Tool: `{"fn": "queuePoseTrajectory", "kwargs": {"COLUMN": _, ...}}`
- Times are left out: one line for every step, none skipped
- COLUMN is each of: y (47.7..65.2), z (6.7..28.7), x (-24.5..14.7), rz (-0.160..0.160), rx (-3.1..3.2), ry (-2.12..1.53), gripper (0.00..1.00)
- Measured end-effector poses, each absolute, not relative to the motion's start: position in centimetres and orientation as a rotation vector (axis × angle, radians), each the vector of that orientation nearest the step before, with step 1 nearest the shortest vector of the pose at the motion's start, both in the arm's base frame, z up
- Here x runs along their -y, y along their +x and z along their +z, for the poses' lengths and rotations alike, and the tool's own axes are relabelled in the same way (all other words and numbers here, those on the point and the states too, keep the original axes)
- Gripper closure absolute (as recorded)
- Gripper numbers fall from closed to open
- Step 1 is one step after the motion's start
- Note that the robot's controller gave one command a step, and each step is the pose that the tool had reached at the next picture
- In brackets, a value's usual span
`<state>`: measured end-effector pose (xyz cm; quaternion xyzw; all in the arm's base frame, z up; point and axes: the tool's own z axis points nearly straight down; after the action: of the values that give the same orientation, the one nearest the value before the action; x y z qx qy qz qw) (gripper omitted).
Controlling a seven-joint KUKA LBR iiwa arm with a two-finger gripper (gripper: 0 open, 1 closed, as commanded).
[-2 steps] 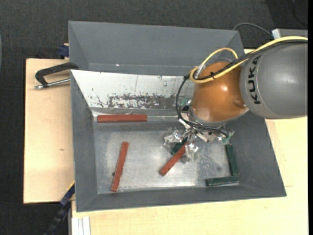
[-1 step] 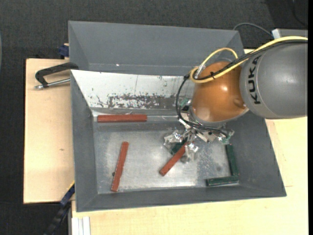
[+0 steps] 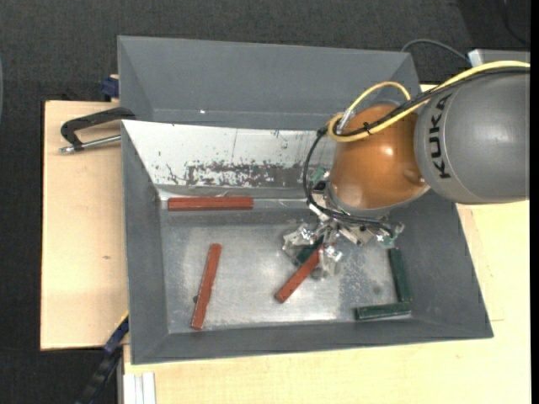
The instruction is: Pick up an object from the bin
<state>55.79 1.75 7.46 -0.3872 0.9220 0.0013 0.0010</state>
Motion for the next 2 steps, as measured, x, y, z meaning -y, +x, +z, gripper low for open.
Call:
{"fn": "queuePoseTrajectory", "kwargs": {"y": 55.7, "z": 9.1, "x": -1.8, "rz": 0.005, "rx": -2.897, "ry": -1.217, "gripper": 1.00}}
{"fn": "queuePoseTrajectory", "kwargs": {"y": 55.9, "z": 10.4, "x": -1.8, "rz": 0.000, "rx": -2.891, "ry": -1.214, "gripper": 1.00}}
